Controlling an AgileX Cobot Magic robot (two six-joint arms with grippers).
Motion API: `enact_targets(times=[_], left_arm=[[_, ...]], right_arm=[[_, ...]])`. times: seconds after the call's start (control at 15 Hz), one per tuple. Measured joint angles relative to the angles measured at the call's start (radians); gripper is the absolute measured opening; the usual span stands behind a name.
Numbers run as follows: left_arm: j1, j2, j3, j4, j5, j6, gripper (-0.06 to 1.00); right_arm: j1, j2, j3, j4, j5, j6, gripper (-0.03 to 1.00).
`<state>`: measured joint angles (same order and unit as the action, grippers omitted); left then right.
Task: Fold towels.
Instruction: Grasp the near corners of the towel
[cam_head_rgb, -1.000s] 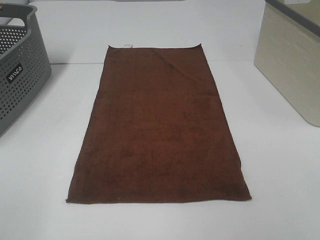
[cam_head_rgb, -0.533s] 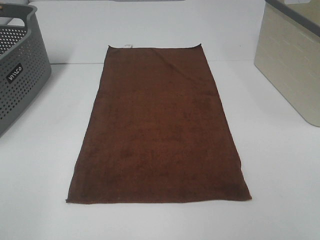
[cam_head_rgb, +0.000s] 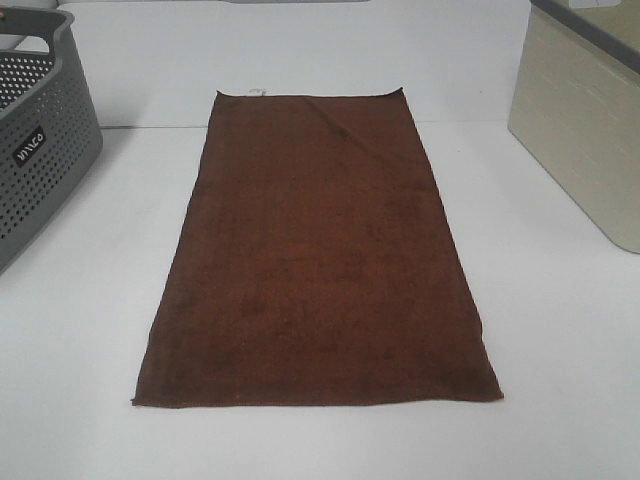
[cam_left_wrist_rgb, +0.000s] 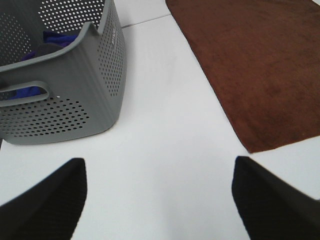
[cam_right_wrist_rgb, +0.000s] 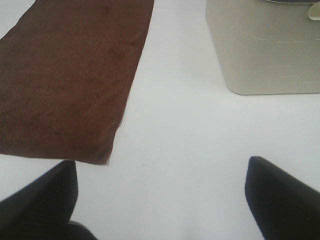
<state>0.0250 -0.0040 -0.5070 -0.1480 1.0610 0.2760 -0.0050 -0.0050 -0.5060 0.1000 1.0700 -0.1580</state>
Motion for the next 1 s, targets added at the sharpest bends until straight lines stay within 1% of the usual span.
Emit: enact_targets(times=[0.07, 0.13, 0.2, 0.27, 0.4, 0.53, 0.67, 0.73, 0.8, 0.87, 1.0], left_arm=[[0.000, 0.000, -0.002, 0.001, -0.011, -0.002, 0.76], [0.000, 0.000, -0.006, 0.001, -0.044, -0.002, 0.76], [0.000, 0.029, -0.009, -0.012, -0.190, -0.042, 0.76], [0.000, 0.064, 0.003, -0.031, -0.281, -0.090, 0.76], [0.000, 0.165, 0.046, -0.083, -0.403, -0.161, 0.76], [0.000, 0.336, 0.067, -0.181, -0.459, -0.185, 0.76], [0.000, 0.523, 0.067, -0.315, -0.471, -0.183, 0.76], [0.000, 0.637, 0.067, -0.377, -0.476, -0.165, 0.76], [0.000, 0.742, 0.067, -0.441, -0.479, -0.121, 0.76], [0.000, 0.847, 0.067, -0.502, -0.484, -0.056, 0.76], [0.000, 1.081, 0.051, -0.648, -0.486, 0.116, 0.76]], right_arm=[[0.000, 0.000, 0.000, 0.000, 0.000, 0.001, 0.85], [0.000, 0.004, -0.001, 0.000, -0.006, 0.008, 0.85], [0.000, 0.067, -0.023, 0.000, -0.035, 0.049, 0.85], [0.000, 0.114, -0.034, 0.000, -0.046, 0.077, 0.85], [0.000, 0.239, -0.047, 0.000, -0.051, 0.122, 0.84], [0.000, 0.384, -0.051, 0.015, -0.077, 0.138, 0.82], [0.000, 0.533, -0.051, 0.054, -0.124, 0.145, 0.79], [0.000, 0.620, -0.052, 0.084, -0.151, 0.147, 0.79], [0.000, 0.708, -0.052, 0.108, -0.176, 0.144, 0.78], [0.000, 0.787, -0.053, 0.134, -0.204, 0.126, 0.77], [0.000, 0.953, -0.054, 0.183, -0.270, 0.063, 0.77]])
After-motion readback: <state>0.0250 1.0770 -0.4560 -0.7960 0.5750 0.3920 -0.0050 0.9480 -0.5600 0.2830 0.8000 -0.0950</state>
